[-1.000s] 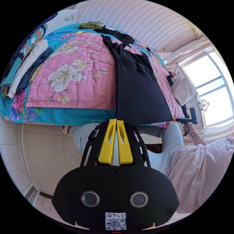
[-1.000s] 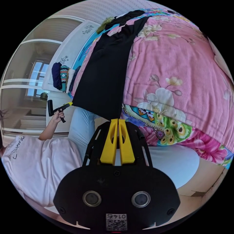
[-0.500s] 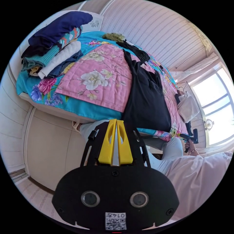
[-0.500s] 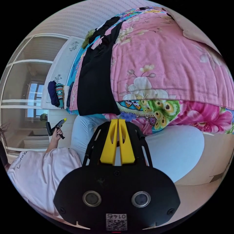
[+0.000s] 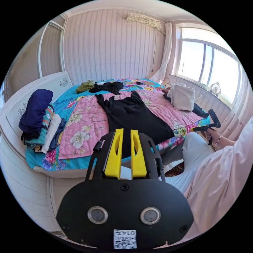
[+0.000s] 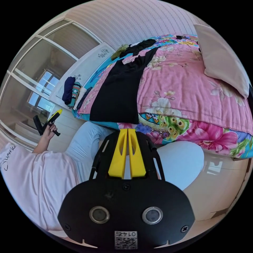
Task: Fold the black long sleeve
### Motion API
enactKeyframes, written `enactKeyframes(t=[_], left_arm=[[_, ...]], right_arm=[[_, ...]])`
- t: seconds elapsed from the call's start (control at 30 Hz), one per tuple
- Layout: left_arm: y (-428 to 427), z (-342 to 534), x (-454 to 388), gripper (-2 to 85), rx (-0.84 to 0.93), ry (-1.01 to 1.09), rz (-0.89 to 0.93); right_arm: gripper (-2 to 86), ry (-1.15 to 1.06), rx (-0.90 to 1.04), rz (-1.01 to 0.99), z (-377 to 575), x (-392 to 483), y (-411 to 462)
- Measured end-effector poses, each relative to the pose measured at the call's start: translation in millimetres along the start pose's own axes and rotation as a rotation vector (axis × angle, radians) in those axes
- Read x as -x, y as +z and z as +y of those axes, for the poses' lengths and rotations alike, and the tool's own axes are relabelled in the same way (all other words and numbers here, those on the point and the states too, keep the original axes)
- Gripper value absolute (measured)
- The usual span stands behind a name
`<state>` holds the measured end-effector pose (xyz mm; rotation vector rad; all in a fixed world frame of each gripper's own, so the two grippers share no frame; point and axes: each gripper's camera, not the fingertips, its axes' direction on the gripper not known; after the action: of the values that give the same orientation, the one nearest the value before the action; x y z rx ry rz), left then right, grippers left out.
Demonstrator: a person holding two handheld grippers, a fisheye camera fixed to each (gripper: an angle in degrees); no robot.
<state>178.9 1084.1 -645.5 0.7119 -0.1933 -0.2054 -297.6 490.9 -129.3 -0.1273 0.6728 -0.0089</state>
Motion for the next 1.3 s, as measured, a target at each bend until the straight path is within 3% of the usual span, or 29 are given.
enactKeyframes(t=[0.17, 0.4, 0.57, 0.67, 0.8, 0.87, 1.07, 1.3], left_arm=[[56.0, -36.6, -34.4, 5.8, -0.063, 0.153, 0.031], [294.7, -156.6, -52.3, 8.7, 0.055, 0.274, 0.183], [474.7, -235.2, -58.2, 9.9, 0.171, 0.186, 0.202], [557.6, -258.6, -63.3, 9.2, 0.249, 0.139, 0.209], [645.7, -253.0, -70.0, 8.4, 0.464, 0.089, 0.186], [661.9, -250.0, -70.0, 8.4, 0.457, 0.075, 0.199], [700.9, -248.6, -83.1, 8.1, 0.454, 0.103, 0.188], [716.8, -264.6, -75.1, 8.1, 0.483, 0.123, 0.272]], right_arm=[[0.0, -0.046, -0.054, 0.000, -41.1, -6.7, -1.3], [2.0, -0.022, -0.140, 0.086, -169.0, -52.5, 22.1], [3.9, -0.074, -0.056, 0.145, -318.6, -81.8, 74.6], [5.3, 0.010, -0.094, 0.220, -398.6, -102.8, 114.9], [5.5, 0.169, -0.085, 0.158, -462.8, -134.5, 167.8], [2.6, 0.245, -0.006, 0.154, -467.4, -148.5, 192.8], [-0.3, 0.302, -0.214, 0.080, -400.2, -139.7, 111.5], [0.6, 0.373, 0.056, 0.180, -319.6, -147.5, 70.9]])
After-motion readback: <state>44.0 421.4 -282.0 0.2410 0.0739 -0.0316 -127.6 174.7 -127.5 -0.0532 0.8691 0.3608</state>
